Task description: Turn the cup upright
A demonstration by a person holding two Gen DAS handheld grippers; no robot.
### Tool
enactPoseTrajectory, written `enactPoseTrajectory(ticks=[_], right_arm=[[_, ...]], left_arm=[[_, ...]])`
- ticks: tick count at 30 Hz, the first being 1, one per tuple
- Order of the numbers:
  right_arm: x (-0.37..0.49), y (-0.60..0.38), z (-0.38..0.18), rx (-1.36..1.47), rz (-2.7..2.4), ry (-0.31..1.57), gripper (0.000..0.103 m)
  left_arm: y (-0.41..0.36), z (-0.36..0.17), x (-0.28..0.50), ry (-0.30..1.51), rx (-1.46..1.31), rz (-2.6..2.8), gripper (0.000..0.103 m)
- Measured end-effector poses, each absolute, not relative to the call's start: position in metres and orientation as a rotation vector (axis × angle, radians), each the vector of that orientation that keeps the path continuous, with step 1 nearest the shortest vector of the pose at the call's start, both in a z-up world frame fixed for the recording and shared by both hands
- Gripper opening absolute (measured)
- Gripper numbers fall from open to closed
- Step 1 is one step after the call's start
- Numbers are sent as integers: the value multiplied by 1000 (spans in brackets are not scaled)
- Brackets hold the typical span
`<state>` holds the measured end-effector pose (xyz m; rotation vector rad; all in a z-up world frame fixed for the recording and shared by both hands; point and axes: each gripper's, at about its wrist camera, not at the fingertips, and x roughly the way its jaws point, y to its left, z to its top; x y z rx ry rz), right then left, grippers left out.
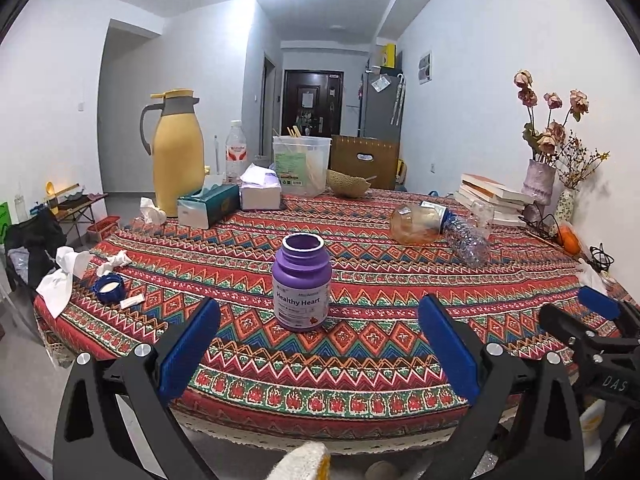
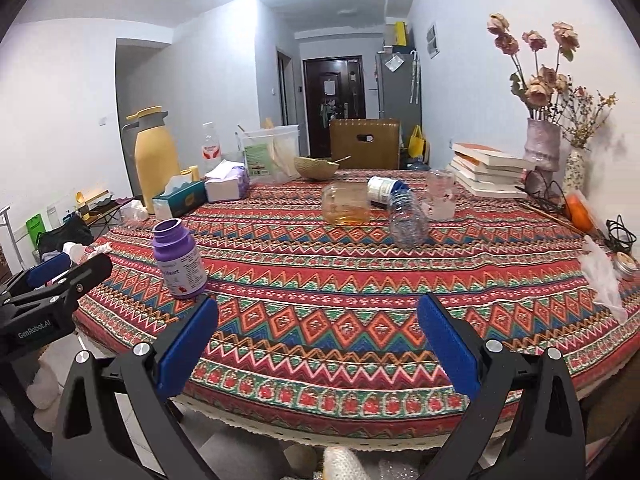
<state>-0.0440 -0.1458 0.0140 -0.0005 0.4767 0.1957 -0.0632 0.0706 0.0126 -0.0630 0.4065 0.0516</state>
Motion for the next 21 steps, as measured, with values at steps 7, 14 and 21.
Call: enactPoseTrajectory(ticks=[7, 14, 21], right_arm=[[-42, -158, 13, 3, 177, 484, 96], [-39, -165, 12, -4, 162, 490, 96], [-36, -169, 12, -2, 158, 496, 96]], left_arm=[[61, 12, -62, 386, -49, 48, 96], [54, 7, -54, 406, -47, 30, 96], [49, 7, -51, 406, -43, 31, 96]])
